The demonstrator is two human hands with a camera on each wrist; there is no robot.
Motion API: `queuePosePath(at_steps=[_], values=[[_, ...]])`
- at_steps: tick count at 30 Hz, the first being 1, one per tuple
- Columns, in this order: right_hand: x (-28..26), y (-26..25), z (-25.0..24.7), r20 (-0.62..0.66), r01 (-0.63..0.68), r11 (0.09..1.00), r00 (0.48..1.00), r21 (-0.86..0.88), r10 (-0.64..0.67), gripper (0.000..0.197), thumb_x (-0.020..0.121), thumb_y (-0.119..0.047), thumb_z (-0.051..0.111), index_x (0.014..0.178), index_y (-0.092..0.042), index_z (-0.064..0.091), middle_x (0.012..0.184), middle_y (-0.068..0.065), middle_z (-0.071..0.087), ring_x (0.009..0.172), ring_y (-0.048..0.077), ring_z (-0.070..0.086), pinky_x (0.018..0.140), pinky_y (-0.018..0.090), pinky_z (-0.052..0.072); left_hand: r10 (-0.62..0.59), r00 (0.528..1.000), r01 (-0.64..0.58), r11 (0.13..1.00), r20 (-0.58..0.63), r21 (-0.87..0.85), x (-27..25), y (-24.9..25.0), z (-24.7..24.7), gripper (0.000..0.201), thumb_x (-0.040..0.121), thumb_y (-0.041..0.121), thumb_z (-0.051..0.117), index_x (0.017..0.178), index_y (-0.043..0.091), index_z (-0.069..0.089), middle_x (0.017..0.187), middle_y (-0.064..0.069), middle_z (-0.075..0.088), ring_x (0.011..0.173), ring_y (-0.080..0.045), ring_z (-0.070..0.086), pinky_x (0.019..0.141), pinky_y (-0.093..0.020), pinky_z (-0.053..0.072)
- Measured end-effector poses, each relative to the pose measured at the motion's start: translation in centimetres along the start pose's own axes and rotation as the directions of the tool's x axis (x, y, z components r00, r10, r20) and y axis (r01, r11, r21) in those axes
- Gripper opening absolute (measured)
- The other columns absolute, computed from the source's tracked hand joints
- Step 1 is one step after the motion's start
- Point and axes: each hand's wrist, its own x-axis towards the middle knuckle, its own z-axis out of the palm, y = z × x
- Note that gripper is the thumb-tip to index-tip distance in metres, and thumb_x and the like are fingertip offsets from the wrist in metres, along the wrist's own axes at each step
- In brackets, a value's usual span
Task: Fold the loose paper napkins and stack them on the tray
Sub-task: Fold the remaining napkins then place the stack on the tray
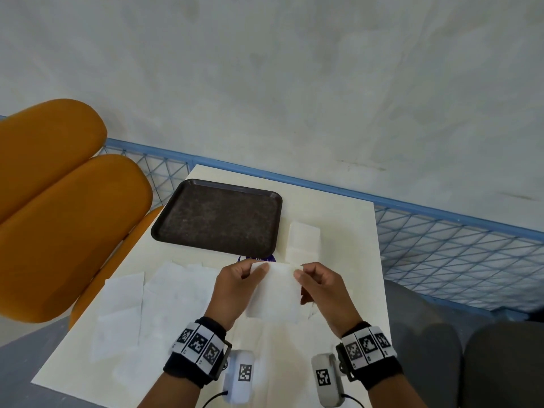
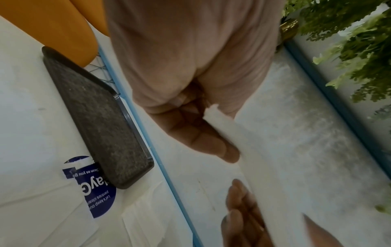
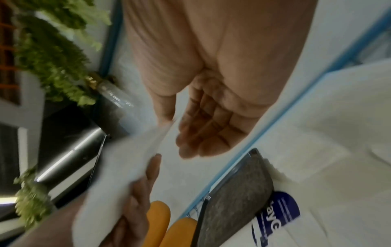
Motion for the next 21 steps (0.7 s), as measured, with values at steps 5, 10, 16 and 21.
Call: queuePosePath(at_steps=[5,10,16,21], values=[[1.8,1.7,-0.7,0.066,-0.071,0.997,0.995,-0.019,0.072,0.006,0.093,-0.007,0.067,0.091,-0.002,0.067,0.070,0.006,0.066,0.062,0.020,0.063,0.060,0.034,0.053,-0.043,0.998,0.038,0.994,-0.040,-0.103,1.0,-0.1,-0.3,0.014,0.098,0.032,0.062,0.101,0.028,0.075,0.090,0.008,0.076,0.084,-0.014,0.070,0.069,-0.026,0.057],[7.0,3.7,-3.9,-0.179,-0.155,0.987,0.970,0.053,0.162,0.004,0.094,-0.010,0.066,0.095,-0.008,0.069,0.078,0.006,0.071,0.064,0.021,0.063,0.057,0.032,0.049,-0.236,0.971,0.223,0.956,-0.048,-0.190,0.4,-3.1,-1.7,0.015,0.101,0.028,0.057,0.108,0.025,0.069,0.097,0.004,0.077,0.082,-0.020,0.076,0.071,-0.035,0.062],[15.8,5.6,-7.6,-0.352,-0.223,0.975,0.912,0.010,0.212,0.004,0.091,-0.013,0.069,0.093,-0.016,0.069,0.081,0.009,0.068,0.060,0.019,0.059,0.050,0.026,0.041,-0.412,0.905,0.406,0.911,-0.111,-0.074,-2.1,-11.5,-5.0,0.015,0.099,0.014,0.059,0.101,0.020,0.073,0.089,0.003,0.078,0.077,-0.024,0.075,0.063,-0.036,0.057],[21.3,7.3,-7.9,-0.348,-0.308,0.950,0.897,-0.050,0.273,0.006,0.089,-0.013,0.069,0.089,-0.019,0.069,0.079,0.008,0.067,0.060,0.020,0.052,0.053,0.026,0.039,-0.416,0.889,0.422,0.907,-0.189,-0.012,-4.2,-17.8,-8.3,0.025,0.093,0.001,0.065,0.086,0.022,0.078,0.078,-0.008,0.077,0.072,-0.032,0.075,0.074,-0.040,0.061]])
